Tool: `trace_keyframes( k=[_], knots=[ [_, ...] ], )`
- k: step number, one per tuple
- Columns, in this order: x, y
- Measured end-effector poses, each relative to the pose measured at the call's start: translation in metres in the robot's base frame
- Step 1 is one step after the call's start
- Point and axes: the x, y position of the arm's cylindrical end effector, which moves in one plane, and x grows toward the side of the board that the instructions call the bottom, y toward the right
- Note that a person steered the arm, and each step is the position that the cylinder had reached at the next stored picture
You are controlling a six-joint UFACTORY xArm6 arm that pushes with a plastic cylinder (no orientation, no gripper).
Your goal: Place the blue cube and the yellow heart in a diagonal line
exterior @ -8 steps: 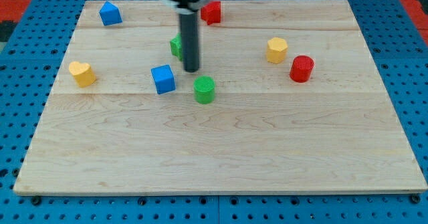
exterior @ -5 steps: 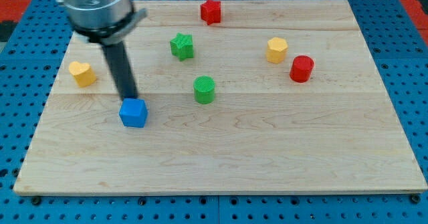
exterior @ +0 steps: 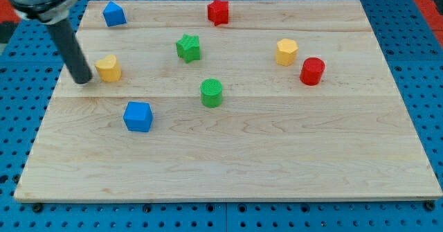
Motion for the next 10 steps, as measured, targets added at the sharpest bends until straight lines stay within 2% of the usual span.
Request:
trace_keyframes(
  k=[2,5,6,8,9,10],
  knots=[
    [-0.006,-0.022],
    [-0.015,0.047],
    [-0.014,0.047],
    [-0.023,0.19],
    [-0.029,0.233],
    [0.014,0.232]
  ],
)
